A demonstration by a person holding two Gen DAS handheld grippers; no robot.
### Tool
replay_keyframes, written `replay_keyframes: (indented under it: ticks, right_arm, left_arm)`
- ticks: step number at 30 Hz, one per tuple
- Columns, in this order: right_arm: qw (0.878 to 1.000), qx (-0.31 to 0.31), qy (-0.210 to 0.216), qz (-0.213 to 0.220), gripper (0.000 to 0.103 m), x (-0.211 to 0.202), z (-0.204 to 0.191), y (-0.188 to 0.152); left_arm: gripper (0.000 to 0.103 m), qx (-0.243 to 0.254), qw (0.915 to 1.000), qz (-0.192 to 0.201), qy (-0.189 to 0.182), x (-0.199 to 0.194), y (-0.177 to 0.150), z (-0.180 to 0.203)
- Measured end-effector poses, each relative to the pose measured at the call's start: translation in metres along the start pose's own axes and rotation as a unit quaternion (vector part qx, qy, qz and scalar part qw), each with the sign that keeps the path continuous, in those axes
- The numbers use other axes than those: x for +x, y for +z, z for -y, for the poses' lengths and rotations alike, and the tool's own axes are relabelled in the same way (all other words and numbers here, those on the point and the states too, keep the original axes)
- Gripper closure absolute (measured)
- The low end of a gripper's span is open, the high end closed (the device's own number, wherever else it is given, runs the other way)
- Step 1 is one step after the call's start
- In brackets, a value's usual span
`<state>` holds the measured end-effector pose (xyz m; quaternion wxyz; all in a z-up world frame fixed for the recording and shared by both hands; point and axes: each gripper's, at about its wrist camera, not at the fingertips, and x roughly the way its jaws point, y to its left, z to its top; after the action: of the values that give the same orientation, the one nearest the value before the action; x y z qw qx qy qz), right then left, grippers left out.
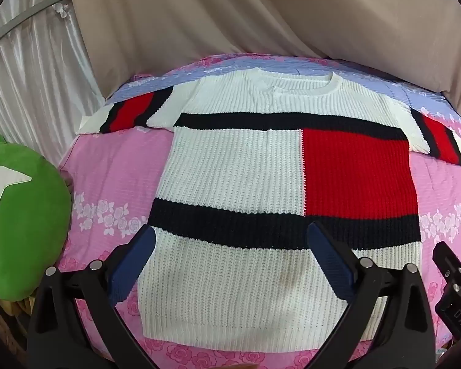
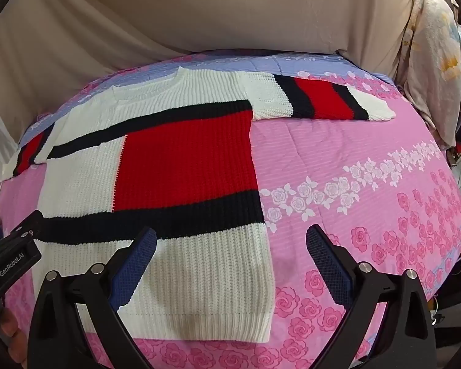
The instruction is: Fold small clothes
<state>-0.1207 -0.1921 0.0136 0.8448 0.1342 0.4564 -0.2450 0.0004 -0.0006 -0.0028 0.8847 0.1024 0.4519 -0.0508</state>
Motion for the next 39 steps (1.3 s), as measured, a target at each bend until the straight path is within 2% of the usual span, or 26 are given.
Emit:
replay_keyframes:
  ticks: [5, 8, 21, 39]
  right_arm:
    - [1.0, 0.002, 0.014, -0.006, 0.007, -0.002, 0.002, 0.001]
    - [1.0, -0.008, 0.004, -0.006, 0.007, 0.001, -0.012, 0.003]
    - [0.999, -0.022, 0.022, -0.006, 0.007, 0.003, -0.014, 0.009]
    - [0.999, -0.027, 0.028, -0.003, 0.007, -0.002, -0.017, 0.018]
  left_arm:
    - [0.006, -0.003, 1.0, -0.006, -0.001, -0.001, 0.009, -0.009]
    - [0.006, -0.004, 1.0, -0.002, 0.001, 0.001, 0.004, -0.008]
    - [0.006, -0.012, 0.9999, -0.008, 0.008, -0.003, -0.005, -0.005]
    - [0.006, -0.012, 0.9999, -0.005, 0.01, -0.009, 0.009, 0.0]
